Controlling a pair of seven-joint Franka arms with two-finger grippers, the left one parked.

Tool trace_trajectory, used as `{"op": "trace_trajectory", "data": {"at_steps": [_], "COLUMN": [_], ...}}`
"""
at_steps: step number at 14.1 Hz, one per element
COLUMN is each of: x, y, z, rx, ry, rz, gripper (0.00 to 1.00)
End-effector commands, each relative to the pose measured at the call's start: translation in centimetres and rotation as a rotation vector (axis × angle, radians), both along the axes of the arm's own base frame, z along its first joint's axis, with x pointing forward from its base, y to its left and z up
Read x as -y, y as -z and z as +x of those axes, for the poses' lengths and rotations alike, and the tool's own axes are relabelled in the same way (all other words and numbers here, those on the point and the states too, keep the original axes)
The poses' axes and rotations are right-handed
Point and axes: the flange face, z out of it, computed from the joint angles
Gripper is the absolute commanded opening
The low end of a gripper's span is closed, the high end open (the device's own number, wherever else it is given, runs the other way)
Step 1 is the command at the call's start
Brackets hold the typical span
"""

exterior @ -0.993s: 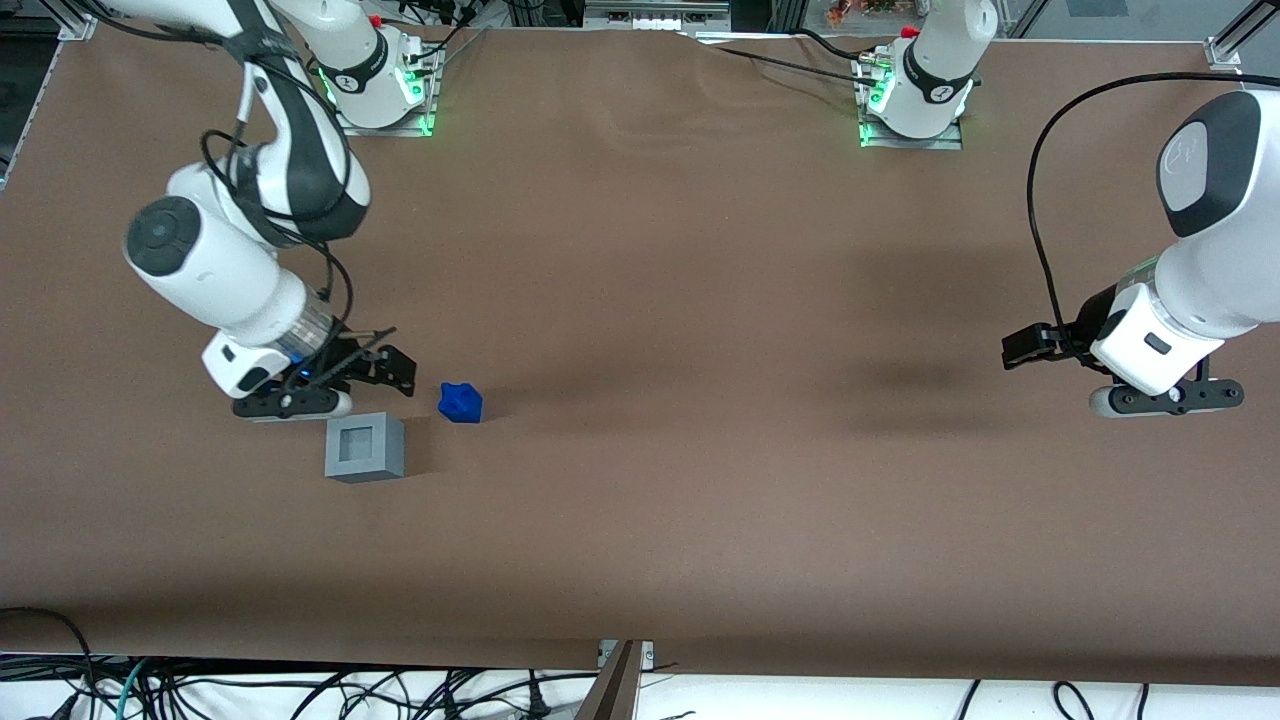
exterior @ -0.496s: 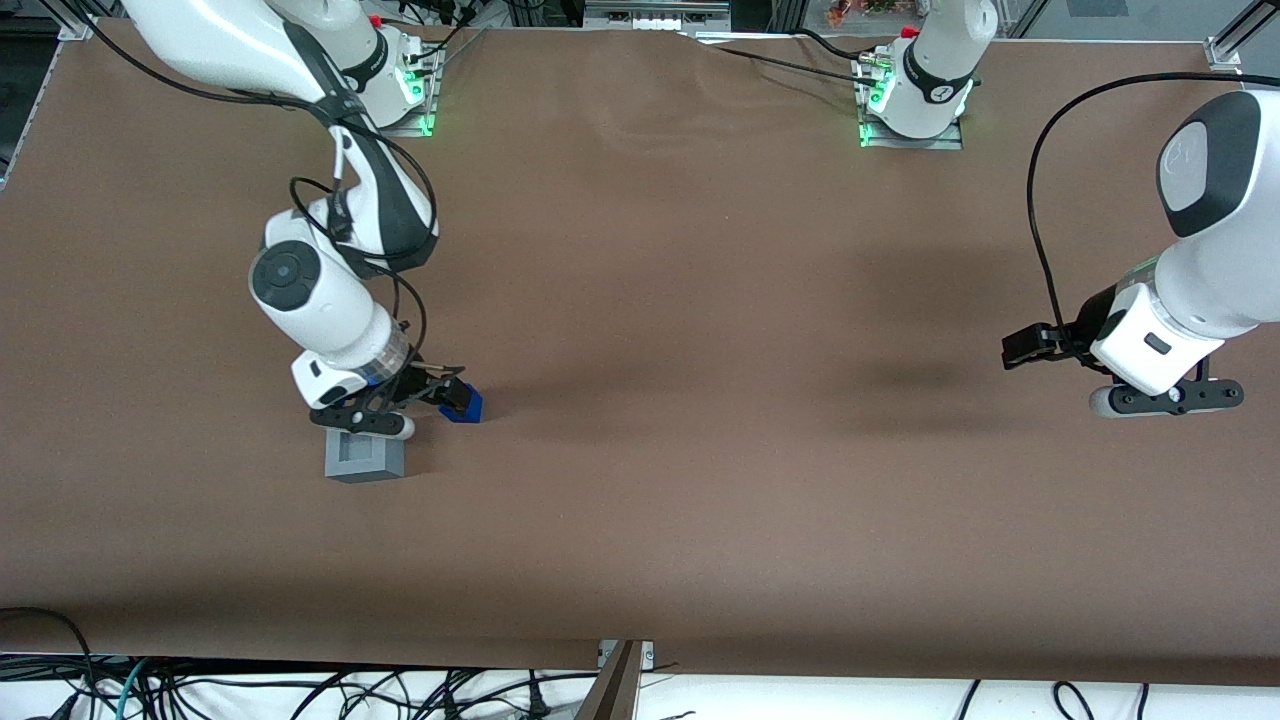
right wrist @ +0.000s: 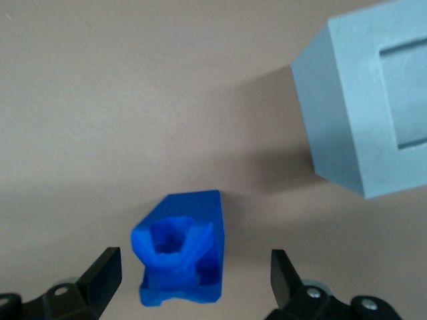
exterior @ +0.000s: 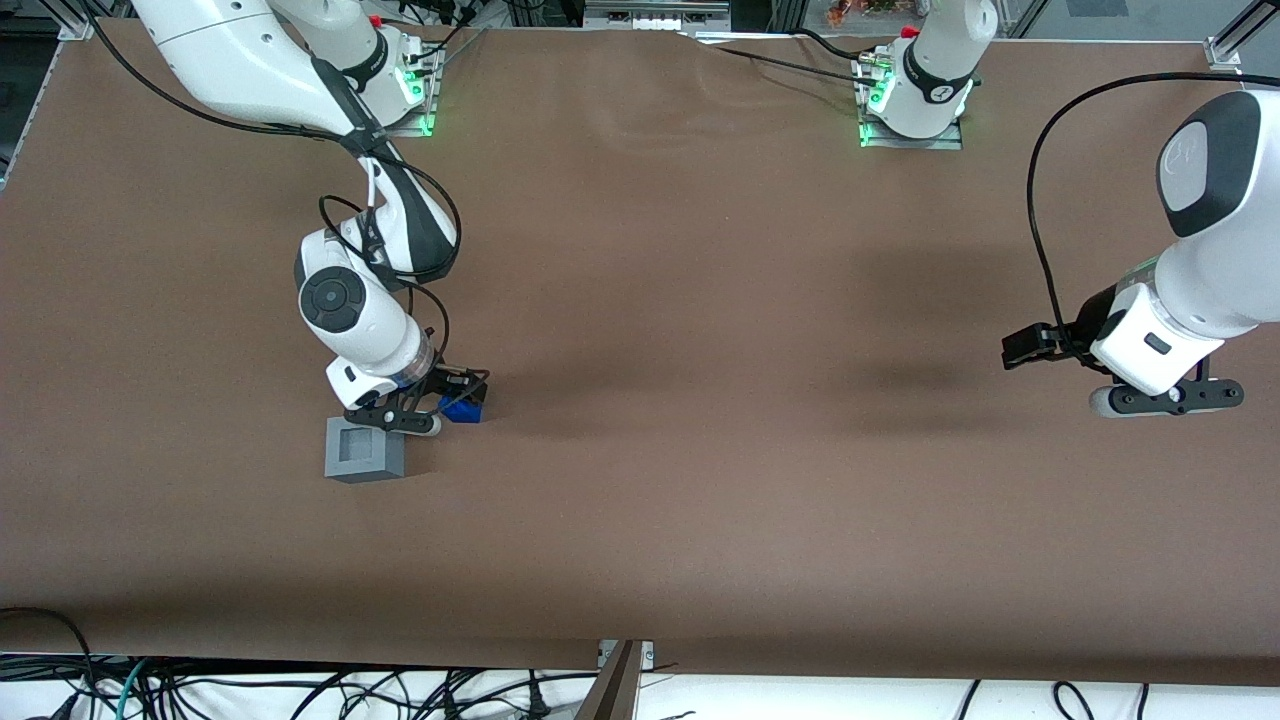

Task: Insert blue part into gray base with right arm
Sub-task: 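Lower the right gripper and close it on the blue block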

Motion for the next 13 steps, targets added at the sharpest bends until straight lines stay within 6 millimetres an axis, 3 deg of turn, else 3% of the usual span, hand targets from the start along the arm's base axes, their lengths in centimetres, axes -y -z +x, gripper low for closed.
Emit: {"op": "trace_trajectory", "data": {"at_steps": [1,4,8,12,13], "x": [-0.2,-0.5,-1.0,-1.1,-1.1], "y": [0.5,0.4,0.5,0.0,-0.6], "z": [-0.5,-0.5,-0.7,-0.5,-0.4], "rx": [0.000,0.003,0.003,0.011,0.016], "ry": [-0.002,-0.014,-0.034,-0.054,-0.054], "rz": [-0.011,-0.011,-0.016,-0.011,-0.012], "gripper": [0.99,0.94,0.63,0.02,0.00]}}
